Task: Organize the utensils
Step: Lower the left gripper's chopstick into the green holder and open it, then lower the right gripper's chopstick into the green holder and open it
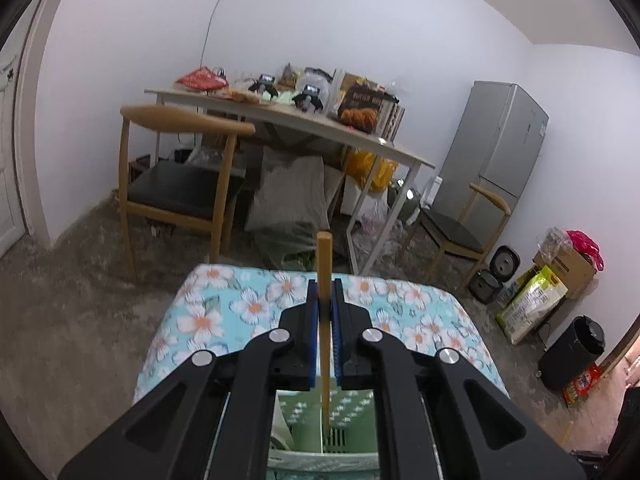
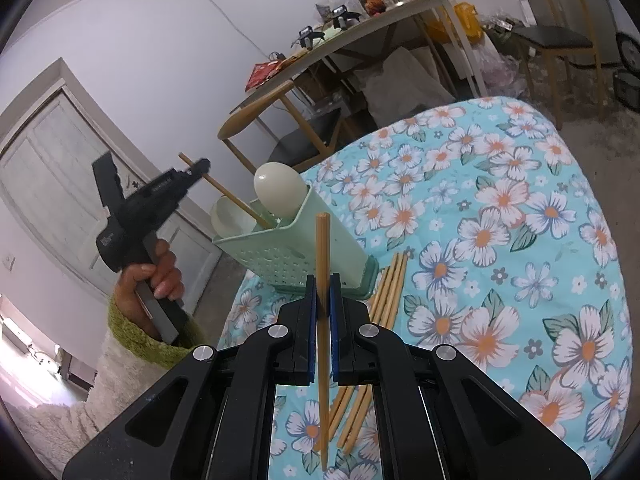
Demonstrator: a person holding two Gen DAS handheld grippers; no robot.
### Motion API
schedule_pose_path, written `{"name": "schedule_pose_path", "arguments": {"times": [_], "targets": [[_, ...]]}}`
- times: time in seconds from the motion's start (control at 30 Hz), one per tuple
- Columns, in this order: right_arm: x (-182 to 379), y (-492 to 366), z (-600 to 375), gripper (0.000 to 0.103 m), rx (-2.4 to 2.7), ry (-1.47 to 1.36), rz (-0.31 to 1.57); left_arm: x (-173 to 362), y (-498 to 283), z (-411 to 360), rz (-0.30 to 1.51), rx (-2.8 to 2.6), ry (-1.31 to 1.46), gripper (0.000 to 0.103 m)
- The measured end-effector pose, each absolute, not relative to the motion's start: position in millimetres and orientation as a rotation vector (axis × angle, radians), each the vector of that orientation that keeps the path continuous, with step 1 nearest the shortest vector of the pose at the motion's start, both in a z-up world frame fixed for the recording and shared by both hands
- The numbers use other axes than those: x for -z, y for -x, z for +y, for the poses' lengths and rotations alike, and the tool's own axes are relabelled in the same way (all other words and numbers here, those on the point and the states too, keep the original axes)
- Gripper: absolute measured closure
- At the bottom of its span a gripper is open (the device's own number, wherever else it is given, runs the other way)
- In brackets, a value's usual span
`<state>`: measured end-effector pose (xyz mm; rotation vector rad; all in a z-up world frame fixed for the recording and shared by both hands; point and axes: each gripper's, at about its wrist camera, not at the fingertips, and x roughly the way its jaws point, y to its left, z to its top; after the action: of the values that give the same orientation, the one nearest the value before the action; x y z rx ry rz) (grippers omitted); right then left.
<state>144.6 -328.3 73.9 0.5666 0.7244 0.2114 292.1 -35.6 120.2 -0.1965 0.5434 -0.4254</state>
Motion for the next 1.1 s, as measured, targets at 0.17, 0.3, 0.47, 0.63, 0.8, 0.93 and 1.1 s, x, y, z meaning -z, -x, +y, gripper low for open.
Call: {"name": "schedule_pose_path", "arguments": {"times": [0.17, 0.3, 0.47, 0.63, 0.8, 0.93, 1.1], "targets": [[-91.8, -154.1, -323.4, 0.099, -0.224, -0.528, 0.695, -124.1, -284.9, -30.4, 0.535, 0.441, 0.198, 0.069], [-118.2, -165.8, -316.4, 0.099, -0.243, -0.484, 0.640, -130.9, -270.9, -24.6, 0.502, 0.443, 0.192, 0.060], [-167.0, -180.5, -306.7, 0.099, -0.275, -0.414, 0.503, -133.9, -250.0, -8.2, 0.478, 0.442, 0.230, 0.058], [-204.6, -210.8, -291.2, 0.099, -0.308, -0.372, 0.384, -122.5, -221.6, 8.0, 0.485, 0.443, 0.232, 0.057], [-222.5, -244.5, -271.0, 0.099, -0.292, -0.298, 0.291, -92.6, -194.1, 20.6, 0.550, 0.451, 0.221, 0.056], [-218.5, -270.4, -253.3, 0.099, -0.281, -0.226, 0.252, -61.5, -176.5, 21.6, 0.630, 0.464, 0.199, 0.055], [-192.6, -293.1, -229.4, 0.099, -0.256, -0.108, 0.285, -20.4, -159.2, 15.7, 0.748, 0.498, 0.194, 0.055]]}}
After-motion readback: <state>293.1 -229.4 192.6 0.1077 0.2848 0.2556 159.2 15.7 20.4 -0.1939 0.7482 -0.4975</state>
